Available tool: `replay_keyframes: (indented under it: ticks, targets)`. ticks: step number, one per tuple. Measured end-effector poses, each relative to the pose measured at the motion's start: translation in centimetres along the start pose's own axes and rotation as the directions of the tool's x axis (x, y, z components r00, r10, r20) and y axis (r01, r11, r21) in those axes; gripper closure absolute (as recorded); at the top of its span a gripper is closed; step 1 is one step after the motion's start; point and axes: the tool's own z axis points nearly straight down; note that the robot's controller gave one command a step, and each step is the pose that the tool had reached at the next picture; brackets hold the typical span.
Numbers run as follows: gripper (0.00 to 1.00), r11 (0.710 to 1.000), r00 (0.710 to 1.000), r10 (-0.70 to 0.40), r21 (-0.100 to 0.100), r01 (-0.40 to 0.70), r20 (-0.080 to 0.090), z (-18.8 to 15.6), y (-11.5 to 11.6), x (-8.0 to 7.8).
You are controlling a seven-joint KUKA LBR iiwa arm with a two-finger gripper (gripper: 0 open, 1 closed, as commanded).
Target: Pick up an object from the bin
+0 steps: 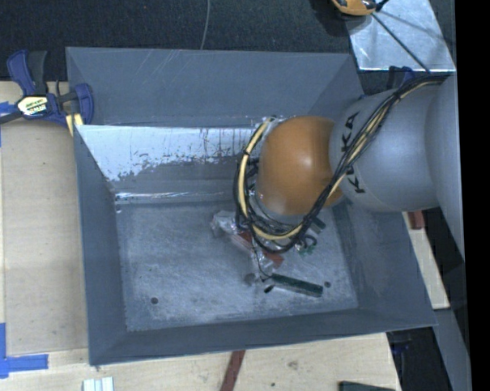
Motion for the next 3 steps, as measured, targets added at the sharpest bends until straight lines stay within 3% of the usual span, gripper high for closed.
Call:
replay_keyframes:
  ticks: [1, 2, 3]
  targets:
    - [0.00, 1.000, 1.000, 0.000, 0.000, 0.000, 0.000, 0.0, 0.0, 0.0]
    - [0.00, 0.997, 0.997, -0.075, -0.001, 0.075, 0.003, 0.0, -5.2, -1.6]
    - [0.00, 0.996, 0.996, -0.090, 0.003, 0.090, 0.003, 0.0, -7.9, -0.7]
